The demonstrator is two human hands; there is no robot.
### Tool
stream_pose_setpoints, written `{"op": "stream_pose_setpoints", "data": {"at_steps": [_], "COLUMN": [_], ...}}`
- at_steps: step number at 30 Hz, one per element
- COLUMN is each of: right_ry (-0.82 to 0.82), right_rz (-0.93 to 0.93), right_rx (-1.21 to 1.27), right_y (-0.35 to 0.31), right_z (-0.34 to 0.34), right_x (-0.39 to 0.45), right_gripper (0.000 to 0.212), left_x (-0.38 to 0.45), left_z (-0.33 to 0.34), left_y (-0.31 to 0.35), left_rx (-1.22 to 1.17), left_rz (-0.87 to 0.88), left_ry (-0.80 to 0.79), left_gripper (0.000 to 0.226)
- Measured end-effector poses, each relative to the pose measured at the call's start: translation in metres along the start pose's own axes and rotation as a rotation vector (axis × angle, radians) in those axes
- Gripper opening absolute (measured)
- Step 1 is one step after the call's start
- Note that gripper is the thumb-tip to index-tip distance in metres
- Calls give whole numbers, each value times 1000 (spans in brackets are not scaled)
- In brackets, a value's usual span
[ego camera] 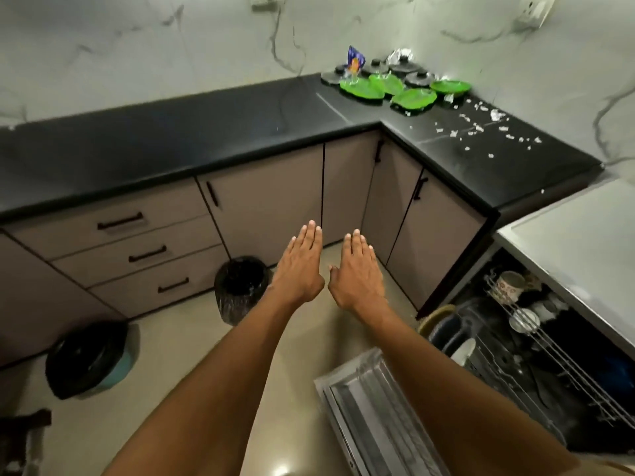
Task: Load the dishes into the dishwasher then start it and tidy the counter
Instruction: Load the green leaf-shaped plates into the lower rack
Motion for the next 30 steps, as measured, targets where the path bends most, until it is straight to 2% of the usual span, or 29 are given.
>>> {"op": "stream_pose_setpoints", "data": {"at_steps": [8,16,23,30], "right_ry": [120,201,274,299], "right_rz": [39,111,170,192], "right_rx": [30,34,15,16], "right_y": [-101,-172,-177,-153], "right_z": [-48,-96,-121,-135], "right_x": [103,197,288,411], "right_gripper": [76,79,82,85], "left_x": [94,189,284,407], "left_z": [-106,-184,-208,-199], "left_y": [-100,-161,-186,-204], "left_rx": [42,118,157,186], "left_rz": [163,341,418,447], "left_ry": [102,125,129,116], "left_gripper": [87,90,94,93]}}
Point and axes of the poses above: each hand's wrist, its own x-axis towards the middle knuckle, its own z-axis out of the palm, y = z × x, the point moved 7 cm from there along x, towards the middle knuckle, and after that the axes turned 11 degrees about z, right-handed, at the moved point
